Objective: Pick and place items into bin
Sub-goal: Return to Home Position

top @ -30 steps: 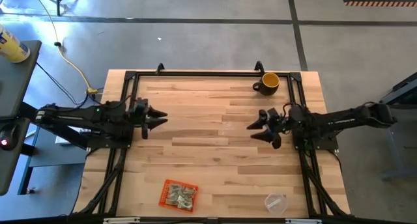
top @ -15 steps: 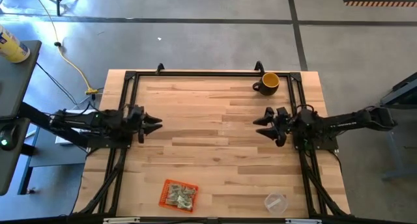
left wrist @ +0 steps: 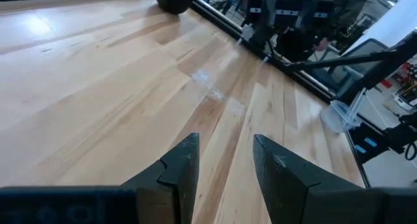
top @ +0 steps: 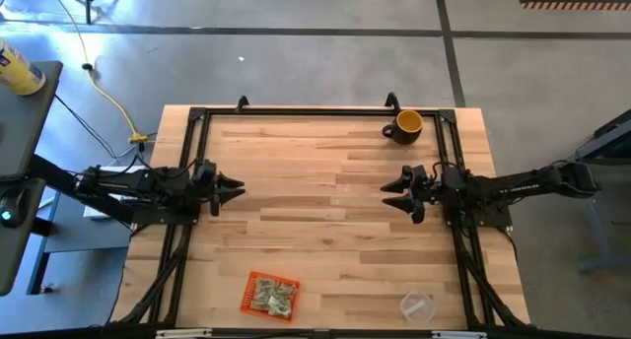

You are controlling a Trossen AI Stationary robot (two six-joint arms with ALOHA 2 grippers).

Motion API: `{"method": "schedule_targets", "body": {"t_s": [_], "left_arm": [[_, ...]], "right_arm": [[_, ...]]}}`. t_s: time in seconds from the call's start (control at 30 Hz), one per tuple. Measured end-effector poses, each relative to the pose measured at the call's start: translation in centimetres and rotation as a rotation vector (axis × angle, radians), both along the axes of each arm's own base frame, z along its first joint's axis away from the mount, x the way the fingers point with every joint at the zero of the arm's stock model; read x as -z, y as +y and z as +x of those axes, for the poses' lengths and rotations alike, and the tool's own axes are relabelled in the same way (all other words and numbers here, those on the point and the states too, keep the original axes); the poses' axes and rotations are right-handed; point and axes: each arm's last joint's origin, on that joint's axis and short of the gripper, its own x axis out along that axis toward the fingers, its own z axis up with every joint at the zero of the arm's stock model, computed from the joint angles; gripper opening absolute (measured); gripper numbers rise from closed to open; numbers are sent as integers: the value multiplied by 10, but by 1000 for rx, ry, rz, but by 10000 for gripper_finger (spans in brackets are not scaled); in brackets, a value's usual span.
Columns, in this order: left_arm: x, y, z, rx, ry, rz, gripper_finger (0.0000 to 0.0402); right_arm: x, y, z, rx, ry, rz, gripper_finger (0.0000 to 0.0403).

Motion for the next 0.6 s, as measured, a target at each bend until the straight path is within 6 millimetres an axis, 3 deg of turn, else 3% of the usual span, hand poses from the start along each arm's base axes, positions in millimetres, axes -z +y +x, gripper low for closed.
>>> {"method": "schedule_targets", "body": {"t_s": [0.6], "left_arm": [[0, 0, 0, 1, 0, 0, 179]], "right_arm": [[11, 0, -1, 0, 118, 3, 228]]}}
